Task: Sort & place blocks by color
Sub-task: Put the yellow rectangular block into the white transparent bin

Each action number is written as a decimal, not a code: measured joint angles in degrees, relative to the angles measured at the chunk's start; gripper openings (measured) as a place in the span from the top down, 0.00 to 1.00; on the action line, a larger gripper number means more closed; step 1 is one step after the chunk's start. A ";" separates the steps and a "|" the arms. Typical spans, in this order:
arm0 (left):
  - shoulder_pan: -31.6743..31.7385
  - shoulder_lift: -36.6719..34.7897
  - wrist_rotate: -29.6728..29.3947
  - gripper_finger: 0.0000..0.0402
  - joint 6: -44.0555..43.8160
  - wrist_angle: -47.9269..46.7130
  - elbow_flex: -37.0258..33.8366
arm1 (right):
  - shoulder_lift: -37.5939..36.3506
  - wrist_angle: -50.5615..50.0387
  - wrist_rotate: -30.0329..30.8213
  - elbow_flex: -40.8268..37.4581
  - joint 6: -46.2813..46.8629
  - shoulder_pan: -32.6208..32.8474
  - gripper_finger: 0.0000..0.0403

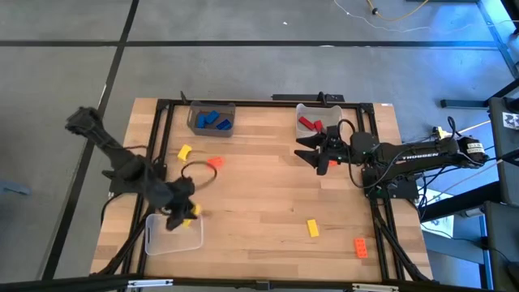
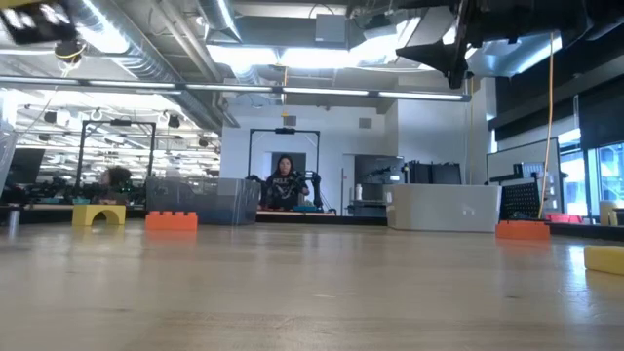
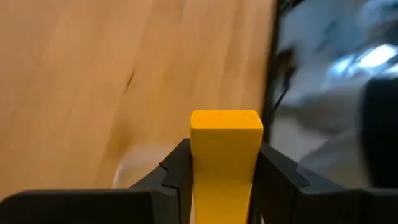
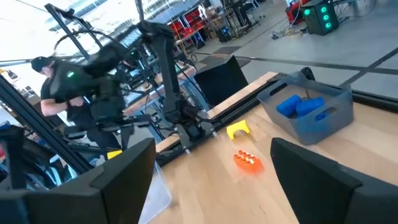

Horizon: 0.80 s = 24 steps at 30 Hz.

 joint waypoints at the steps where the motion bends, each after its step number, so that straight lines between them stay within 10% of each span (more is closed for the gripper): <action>1: -1.75 1.92 0.69 0.71 -1.58 -4.44 2.02 | 0.00 -0.07 0.00 0.00 -0.01 0.00 0.21; 6: -8.87 8.98 7.72 0.71 -5.99 -15.61 4.82 | 0.00 -0.41 0.00 0.00 -0.63 0.00 0.21; 24: -11.00 24.54 11.03 0.71 -1.97 -0.27 -4.86 | 0.00 -0.93 -0.02 0.00 -0.58 0.00 0.21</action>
